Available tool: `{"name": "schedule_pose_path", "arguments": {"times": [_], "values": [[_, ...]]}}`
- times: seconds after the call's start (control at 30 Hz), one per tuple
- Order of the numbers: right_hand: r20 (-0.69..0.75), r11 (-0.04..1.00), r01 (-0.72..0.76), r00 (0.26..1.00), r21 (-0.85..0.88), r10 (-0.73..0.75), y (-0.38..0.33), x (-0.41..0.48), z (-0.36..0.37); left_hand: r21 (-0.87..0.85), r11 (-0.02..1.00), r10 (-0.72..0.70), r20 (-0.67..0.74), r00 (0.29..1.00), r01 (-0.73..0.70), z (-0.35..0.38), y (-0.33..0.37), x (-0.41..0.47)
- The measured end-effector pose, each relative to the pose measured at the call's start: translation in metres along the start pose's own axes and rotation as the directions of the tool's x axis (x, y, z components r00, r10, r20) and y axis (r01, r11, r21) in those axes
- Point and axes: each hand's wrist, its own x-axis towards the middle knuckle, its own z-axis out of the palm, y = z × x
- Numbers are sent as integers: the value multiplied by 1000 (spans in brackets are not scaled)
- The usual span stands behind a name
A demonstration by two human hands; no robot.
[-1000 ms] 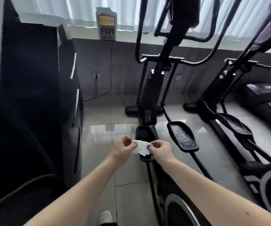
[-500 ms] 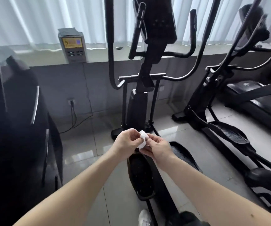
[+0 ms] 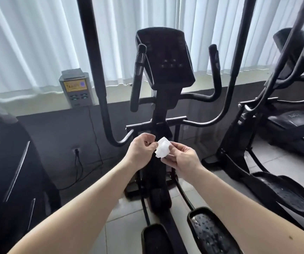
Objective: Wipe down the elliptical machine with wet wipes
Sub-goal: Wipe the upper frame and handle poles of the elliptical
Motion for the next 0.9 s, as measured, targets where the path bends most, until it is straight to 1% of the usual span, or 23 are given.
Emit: {"name": "schedule_pose_path", "arguments": {"times": [0.13, 0.2, 0.23, 0.33, 0.4, 0.43, 0.47, 0.5, 0.53, 0.57, 0.63, 0.7, 0.77, 0.9], "values": [[-44, 997, 50, 998, 55, -47, -37, 55, 17, 18, 997, 75, -32, 997, -74, -11, 28, 64], [-57, 994, 84, 995, 72, -80, -57, 80, 28, 58, 984, 174, -103, 979, -169, -22, 43, 95], [-65, 991, 112, 992, 74, -107, -68, 92, 35, 64, 970, 242, -140, 960, -235, -29, 52, 112], [-109, 975, 217, 972, 56, -210, -103, 124, 54, 63, 885, 464, -205, 862, -462, -51, 81, 159], [-144, 961, 270, 955, 54, -260, -128, 144, 69, 88, 795, 600, -250, 759, -600, -67, 103, 188], [-157, 955, 292, 947, 54, -280, -140, 152, 75, 129, 749, 657, -281, 700, -650, -76, 114, 201], [-174, 947, 317, 937, 53, -304, -152, 160, 82, 183, 708, 700, -309, 644, -682, -84, 126, 213], [-192, 937, 345, 924, 49, -330, -163, 167, 88, 231, 683, 725, -329, 605, -692, -90, 136, 228], [-212, 929, 369, 912, 41, -353, -174, 172, 93, 261, 675, 734, -338, 589, -690, -96, 145, 241], [-228, 921, 388, 901, 36, -370, -183, 177, 97, 267, 683, 727, -334, 600, -680, -101, 153, 255], [-239, 910, 413, 887, 28, -395, -200, 187, 100, 252, 732, 681, -274, 679, -633, -107, 166, 277], [-246, 902, 432, 873, -10, -421, -212, 196, 99, 276, 774, 626, -194, 756, -570, -108, 174, 290], [-267, 888, 456, 851, -50, -452, -223, 205, 96, 337, 784, 593, -159, 790, -521, -108, 180, 297], [-275, 864, 490, 820, -114, -501, -236, 214, 86, 367, 826, 515, -186, 836, -428, -104, 193, 305]]}}
